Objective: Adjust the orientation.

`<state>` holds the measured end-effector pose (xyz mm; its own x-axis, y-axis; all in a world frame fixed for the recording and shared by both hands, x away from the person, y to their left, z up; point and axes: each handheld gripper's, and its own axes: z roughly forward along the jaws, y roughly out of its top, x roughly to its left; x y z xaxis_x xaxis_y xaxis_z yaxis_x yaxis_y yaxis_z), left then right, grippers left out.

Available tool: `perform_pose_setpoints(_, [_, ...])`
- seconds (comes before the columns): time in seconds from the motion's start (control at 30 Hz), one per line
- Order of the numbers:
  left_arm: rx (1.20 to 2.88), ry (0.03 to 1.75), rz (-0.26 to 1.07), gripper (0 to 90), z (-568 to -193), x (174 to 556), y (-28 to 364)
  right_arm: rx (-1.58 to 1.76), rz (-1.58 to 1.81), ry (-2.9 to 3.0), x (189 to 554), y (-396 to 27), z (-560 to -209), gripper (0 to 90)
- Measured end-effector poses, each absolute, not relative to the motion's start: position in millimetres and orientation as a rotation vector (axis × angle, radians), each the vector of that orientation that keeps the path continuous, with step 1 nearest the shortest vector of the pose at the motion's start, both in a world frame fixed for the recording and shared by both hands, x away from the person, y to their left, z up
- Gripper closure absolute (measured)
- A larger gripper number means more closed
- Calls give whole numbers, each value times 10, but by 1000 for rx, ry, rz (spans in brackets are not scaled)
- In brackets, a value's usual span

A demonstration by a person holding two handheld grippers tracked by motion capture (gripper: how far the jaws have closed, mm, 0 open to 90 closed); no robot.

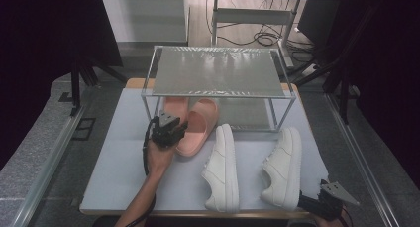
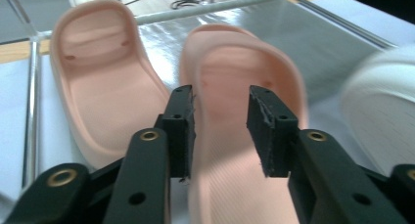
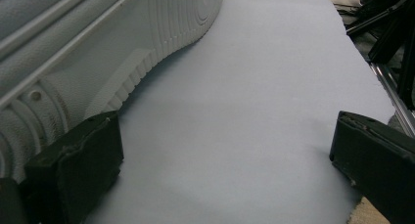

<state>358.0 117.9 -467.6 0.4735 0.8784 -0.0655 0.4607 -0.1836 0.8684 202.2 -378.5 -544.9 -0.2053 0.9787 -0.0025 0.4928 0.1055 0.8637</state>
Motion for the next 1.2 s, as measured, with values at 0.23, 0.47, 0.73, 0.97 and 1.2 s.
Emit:
perform_pose_setpoints(0.23, [1860, 1058, 491, 790, -4775, 3252, 1293, 1439, 1017, 1774, 2022, -3783, -5450, 0])
perform_pose_setpoints(0.47, [1941, 1041, 491, 893, -4938, 3052, 1337, 1439, 1017, 1774, 2022, -3784, -5450, 0])
perform_pose_setpoints(0.73, [1934, 1044, 478, 895, -4970, 2896, 1426, 1438, 1017, 1773, 2022, -3784, -5451, 0])
perform_pose_setpoints(0.97, [1993, 1021, 458, 889, -4997, 2839, 1369, 1439, 1017, 1773, 2022, -3783, -5451, 0])
perform_pose_setpoints(1.2, [2004, 1036, 449, 880, -5069, 2906, 1348, 1438, 1017, 1772, 2022, -3783, -5451, 0])
